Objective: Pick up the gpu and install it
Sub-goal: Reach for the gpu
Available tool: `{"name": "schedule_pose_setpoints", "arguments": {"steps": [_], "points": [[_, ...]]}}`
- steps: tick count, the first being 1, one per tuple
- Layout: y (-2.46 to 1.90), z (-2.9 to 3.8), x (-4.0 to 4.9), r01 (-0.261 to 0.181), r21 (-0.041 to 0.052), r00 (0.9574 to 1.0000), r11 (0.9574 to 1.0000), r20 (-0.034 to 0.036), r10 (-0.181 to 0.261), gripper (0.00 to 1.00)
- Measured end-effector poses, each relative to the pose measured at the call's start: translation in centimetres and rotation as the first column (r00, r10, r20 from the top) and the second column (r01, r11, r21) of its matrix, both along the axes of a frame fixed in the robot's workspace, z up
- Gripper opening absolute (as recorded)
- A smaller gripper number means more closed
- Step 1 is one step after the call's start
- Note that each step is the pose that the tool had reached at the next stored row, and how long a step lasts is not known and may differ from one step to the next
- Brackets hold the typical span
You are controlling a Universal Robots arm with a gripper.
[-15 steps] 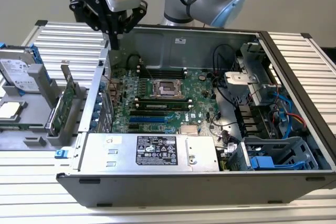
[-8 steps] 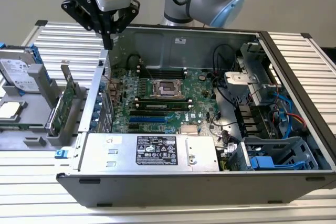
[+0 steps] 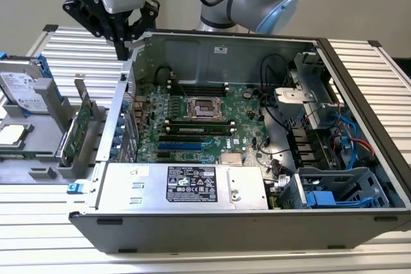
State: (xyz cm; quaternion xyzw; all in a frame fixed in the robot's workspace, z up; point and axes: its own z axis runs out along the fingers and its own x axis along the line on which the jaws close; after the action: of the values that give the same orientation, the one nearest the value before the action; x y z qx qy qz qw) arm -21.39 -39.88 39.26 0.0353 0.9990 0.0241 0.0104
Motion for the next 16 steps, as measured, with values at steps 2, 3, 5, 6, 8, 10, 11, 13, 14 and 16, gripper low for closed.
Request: {"name": "schedule_pose_setpoints", "arguments": {"steps": [2,3,5,6,8,10,11,13,14,16], "points": [[0.00,0.00,-0.34,0.000,0.0000,1.0000,1.0000,0.0000,0.000,0.00],[0.00,0.01,-0.50,0.000,-0.0001,1.0000,1.0000,-0.0001,0.000,0.00],[0.00,0.00,-0.76,0.000,-0.0001,1.0000,1.0000,0.0000,0.000,0.00],[0.00,0.00,-0.87,0.000,0.0000,1.0000,1.0000,0.0000,0.000,0.00],[0.00,0.00,-1.11,0.000,-0.0001,1.0000,1.0000,0.0000,0.000,0.00],[0.00,0.00,-1.38,0.000,-0.0001,1.0000,1.0000,0.0000,0.000,0.00],[0.00,0.00,-1.52,0.000,-0.0001,1.0000,1.0000,-0.0001,0.000,0.00],[0.00,0.00,-1.80,0.000,0.0000,1.0000,1.0000,0.0000,0.000,0.00],[0.00,0.00,-1.92,0.000,0.0000,1.0000,1.0000,0.0000,0.000,0.00],[0.00,0.00,-2.17,0.000,0.0000,1.0000,1.0000,0.0000,0.000,0.00]]}}
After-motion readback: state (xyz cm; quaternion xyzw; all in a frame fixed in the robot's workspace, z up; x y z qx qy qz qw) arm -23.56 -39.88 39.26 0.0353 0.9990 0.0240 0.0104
